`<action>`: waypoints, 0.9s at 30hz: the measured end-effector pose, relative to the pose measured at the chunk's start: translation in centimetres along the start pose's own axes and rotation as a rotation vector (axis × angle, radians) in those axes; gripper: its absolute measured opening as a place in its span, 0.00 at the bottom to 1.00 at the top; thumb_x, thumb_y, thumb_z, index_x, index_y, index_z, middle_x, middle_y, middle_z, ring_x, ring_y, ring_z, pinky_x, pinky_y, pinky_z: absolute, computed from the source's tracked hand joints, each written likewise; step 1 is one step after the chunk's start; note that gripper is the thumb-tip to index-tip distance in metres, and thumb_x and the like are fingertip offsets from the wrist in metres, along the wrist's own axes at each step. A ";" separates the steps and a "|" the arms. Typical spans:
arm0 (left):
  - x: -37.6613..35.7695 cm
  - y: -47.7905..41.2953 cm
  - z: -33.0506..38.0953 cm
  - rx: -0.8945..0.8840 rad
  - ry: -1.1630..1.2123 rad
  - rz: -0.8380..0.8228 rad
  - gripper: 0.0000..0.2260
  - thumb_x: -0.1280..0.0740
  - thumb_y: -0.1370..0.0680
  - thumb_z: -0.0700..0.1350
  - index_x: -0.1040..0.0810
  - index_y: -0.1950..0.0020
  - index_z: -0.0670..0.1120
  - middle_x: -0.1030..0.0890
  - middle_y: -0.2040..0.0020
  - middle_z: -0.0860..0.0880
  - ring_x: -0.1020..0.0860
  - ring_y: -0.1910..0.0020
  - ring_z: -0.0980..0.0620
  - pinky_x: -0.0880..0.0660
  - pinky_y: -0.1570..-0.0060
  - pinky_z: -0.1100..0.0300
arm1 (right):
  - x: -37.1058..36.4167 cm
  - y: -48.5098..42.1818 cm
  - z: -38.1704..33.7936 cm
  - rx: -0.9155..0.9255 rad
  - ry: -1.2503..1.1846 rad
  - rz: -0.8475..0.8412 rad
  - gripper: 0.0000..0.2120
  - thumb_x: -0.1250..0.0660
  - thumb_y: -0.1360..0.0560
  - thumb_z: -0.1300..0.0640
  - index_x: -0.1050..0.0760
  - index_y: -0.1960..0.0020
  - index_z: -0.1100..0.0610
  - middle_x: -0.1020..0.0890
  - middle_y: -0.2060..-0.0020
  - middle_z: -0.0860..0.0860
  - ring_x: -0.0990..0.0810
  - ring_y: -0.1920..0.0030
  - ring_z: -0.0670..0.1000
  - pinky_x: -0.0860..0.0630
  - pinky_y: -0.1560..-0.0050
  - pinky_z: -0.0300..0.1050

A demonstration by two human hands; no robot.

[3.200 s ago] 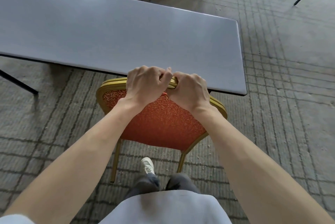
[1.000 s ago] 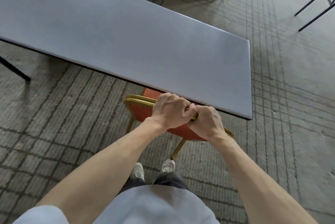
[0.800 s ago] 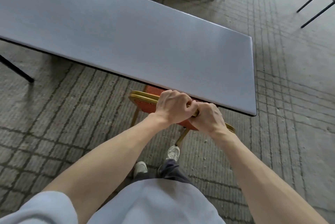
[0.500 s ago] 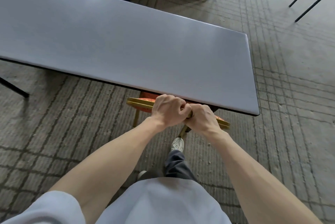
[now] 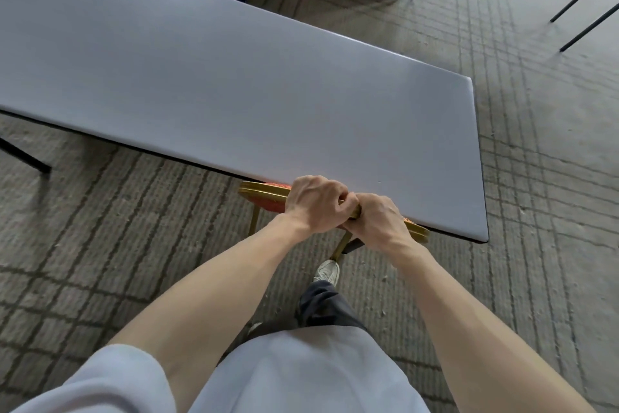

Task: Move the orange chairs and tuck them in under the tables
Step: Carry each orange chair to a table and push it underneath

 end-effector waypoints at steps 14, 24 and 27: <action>-0.9 0.0 -0.7 0.060 0.105 -0.122 0.20 0.45 0.22 0.58 0.25 0.66 0.48 0.20 0.66 0.50 0.23 0.66 0.49 0.35 0.66 0.57 | 0.1 1.0 0.7 -0.006 -0.142 -0.080 0.12 0.25 0.28 0.47 0.23 0.48 0.47 0.17 0.56 0.46 0.20 0.54 0.50 0.27 0.56 0.43; 1.7 5.5 -1.3 0.171 0.234 0.061 0.13 0.37 0.20 0.51 0.22 0.38 0.48 0.19 0.41 0.49 0.23 0.40 0.50 0.32 0.34 0.51 | 2.6 5.7 2.1 -0.119 -0.389 -0.033 0.20 0.29 0.25 0.52 0.28 0.35 0.50 0.20 0.43 0.47 0.22 0.43 0.48 0.28 0.41 0.40; 1.5 6.9 -3.5 0.339 0.244 0.079 0.18 0.37 0.20 0.53 0.27 0.32 0.47 0.24 0.32 0.47 0.30 0.31 0.48 0.37 0.29 0.48 | 2.8 5.6 1.5 -0.086 -0.272 -0.058 0.20 0.30 0.23 0.52 0.29 0.33 0.50 0.20 0.43 0.47 0.22 0.44 0.50 0.28 0.42 0.40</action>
Point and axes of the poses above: each hand's wrist, its own y-axis away from the middle knuckle, its own x-axis out of the back of the hand, z = x × y, the point moved 9 cm from there along -y, towards the middle knuckle
